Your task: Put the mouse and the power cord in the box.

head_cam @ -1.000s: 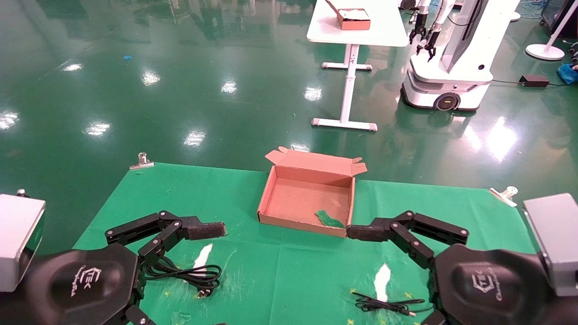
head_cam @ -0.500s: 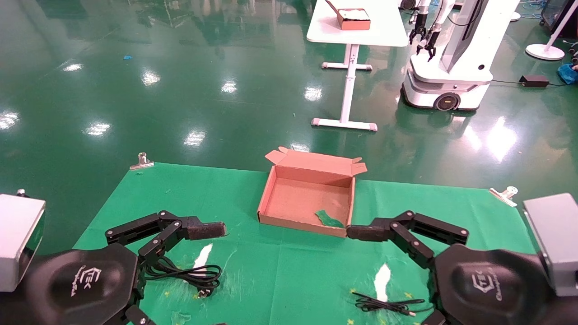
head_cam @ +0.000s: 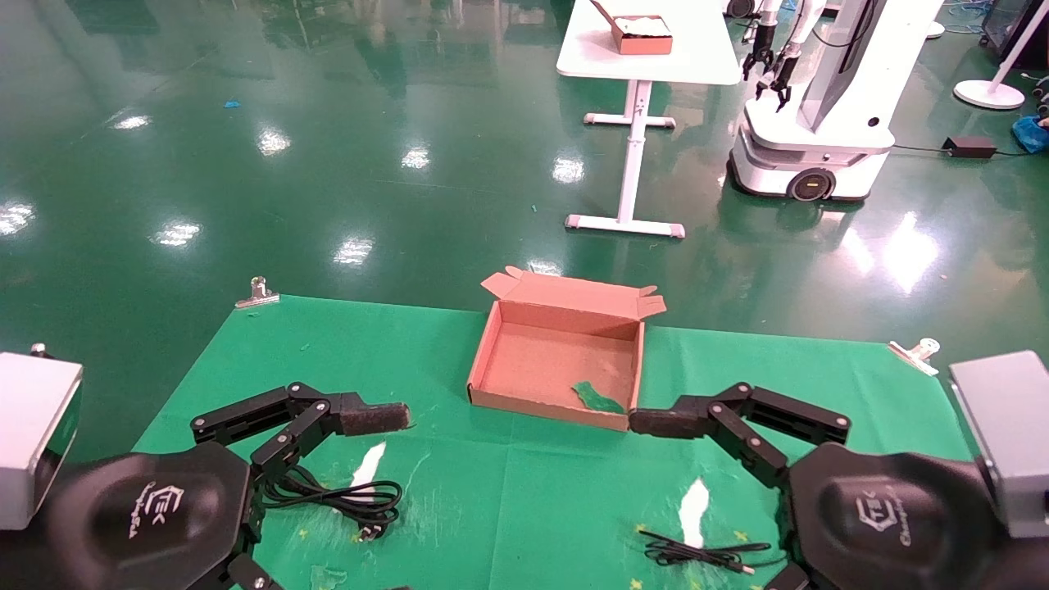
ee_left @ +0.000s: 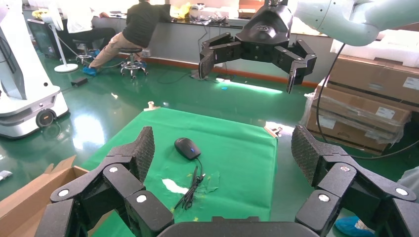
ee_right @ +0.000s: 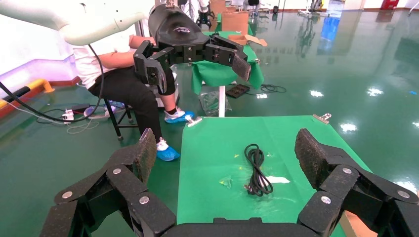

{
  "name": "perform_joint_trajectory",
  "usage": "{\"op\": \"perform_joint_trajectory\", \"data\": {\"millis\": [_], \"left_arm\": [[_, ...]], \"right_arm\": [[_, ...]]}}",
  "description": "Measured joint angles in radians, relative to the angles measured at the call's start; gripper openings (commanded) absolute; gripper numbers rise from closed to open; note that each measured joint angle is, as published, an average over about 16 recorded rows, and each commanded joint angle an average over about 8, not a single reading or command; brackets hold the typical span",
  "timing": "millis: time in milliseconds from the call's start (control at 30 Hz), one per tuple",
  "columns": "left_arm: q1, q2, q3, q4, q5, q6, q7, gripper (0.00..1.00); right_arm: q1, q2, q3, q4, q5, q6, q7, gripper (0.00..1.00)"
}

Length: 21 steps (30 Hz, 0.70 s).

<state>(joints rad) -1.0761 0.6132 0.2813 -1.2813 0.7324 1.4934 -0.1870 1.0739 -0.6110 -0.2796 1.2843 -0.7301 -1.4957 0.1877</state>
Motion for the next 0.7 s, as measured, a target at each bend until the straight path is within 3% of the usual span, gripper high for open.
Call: {"op": "perform_joint_trajectory", "data": {"millis": [367,533,700], "left_arm": [[-0.049,0.009,0.037,0.019,0.077,0.026,0.012,1.00],[-0.141,0.032,0.113,0.068,0.212,0.053,0.045,1.00],[-0.270,0.079,0.226,0.160,0.417,0.073,0.107,1.00]], "right_arm": [[0.018,0.012,-0.025,-0.043,-0.044,-0.031,-0.015,1.00],[0.065,0.021,-0.073,-0.132,-0.121,-0.055,-0.054,1.00],[0.155,0.011,-0.146,-0.268,-0.267,-0.066,-0.133,1.00]]}}
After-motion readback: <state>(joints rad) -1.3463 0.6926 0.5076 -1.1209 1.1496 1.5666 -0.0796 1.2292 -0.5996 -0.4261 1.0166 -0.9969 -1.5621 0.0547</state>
